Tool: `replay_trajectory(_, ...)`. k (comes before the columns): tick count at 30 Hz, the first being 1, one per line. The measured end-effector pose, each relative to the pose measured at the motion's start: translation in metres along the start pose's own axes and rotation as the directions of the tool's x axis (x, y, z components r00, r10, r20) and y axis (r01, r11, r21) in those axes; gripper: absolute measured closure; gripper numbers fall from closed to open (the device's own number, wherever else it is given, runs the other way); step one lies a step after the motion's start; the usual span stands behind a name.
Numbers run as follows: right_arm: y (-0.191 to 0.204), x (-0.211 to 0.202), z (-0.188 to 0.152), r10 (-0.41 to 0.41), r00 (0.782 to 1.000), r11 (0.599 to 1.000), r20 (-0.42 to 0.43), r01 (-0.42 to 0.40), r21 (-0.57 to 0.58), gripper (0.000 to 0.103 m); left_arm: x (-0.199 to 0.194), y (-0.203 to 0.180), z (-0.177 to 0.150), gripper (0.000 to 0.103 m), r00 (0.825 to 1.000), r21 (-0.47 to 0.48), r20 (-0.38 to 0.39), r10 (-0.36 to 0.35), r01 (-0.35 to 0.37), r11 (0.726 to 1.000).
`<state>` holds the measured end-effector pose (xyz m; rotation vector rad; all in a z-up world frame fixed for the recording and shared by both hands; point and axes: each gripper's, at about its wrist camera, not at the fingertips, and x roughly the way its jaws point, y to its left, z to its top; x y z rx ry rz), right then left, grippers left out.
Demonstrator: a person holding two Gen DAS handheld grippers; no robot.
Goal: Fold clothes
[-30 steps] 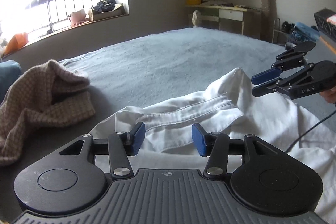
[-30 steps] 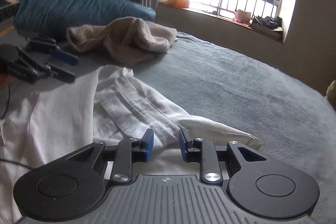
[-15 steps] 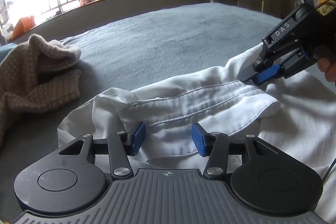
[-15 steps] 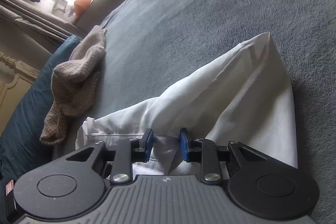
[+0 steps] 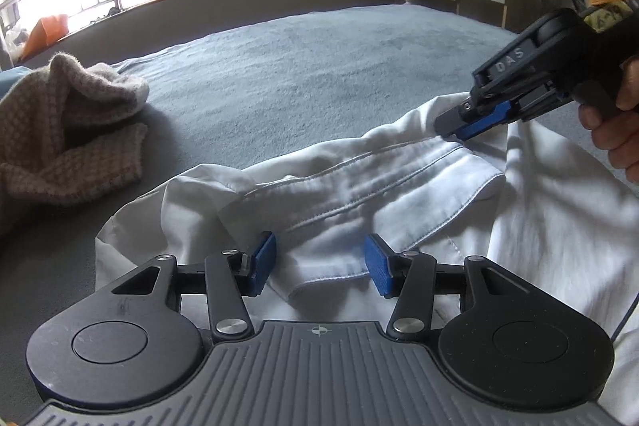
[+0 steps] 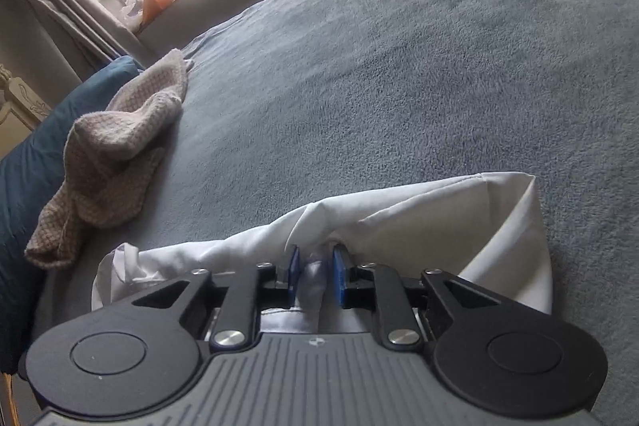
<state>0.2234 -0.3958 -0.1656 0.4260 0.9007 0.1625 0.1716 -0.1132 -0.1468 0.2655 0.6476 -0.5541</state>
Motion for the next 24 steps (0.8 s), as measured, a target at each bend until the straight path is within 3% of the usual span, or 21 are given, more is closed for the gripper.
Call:
replay_trajectory(3, 0.011, -0.029, -0.013, -0.034, 0.998, 0.992, 0.043, 0.039, -0.116, 0.075, -0.012, 0.008, 0.004, 0.054, 1.000, 0.001, 0.030, -0.001, 0.001, 1.000)
replay_trajectory(8, 0.040, -0.054, -0.028, 0.052, 0.991, 0.968, 0.126, -0.020, -0.249, 0.083, 0.001, 0.009, 0.020, 0.050, 0.999, 0.002, 0.038, 0.026, -0.026, 1.000)
replay_trajectory(11, 0.051, -0.024, -0.039, 0.025, 0.999, 0.961, 0.034, -0.014, -0.277, 0.083, 0.032, 0.003, 0.015, 0.049, 0.997, 0.025, -0.050, 0.061, -0.060, 0.998)
replay_trajectory(12, 0.054, -0.011, -0.045, -0.001, 1.000, 0.957, -0.006, -0.001, -0.290, 0.083, 0.036, 0.003, 0.012, 0.048, 0.997, 0.021, -0.049, 0.066, -0.065, 0.998)
replay_trajectory(14, 0.056, 0.001, -0.055, -0.025, 1.000, 0.949, 0.004, 0.025, -0.313, 0.083, 0.033, 0.001, 0.013, 0.047, 0.997, 0.030, -0.034, 0.075, -0.074, 0.997)
replay_trajectory(19, 0.051, -0.032, -0.047, 0.042, 0.996, 0.982, 0.073, -0.028, -0.186, 0.083, -0.001, 0.012, 0.029, 0.042, 0.996, -0.016, 0.008, 0.088, -0.088, 0.996)
replay_trajectory(24, 0.043, -0.099, -0.047, 0.118, 0.981, 0.990, 0.157, -0.103, -0.097, 0.082, -0.062, 0.028, 0.030, 0.037, 0.998, -0.096, 0.018, 0.064, -0.062, 0.993)
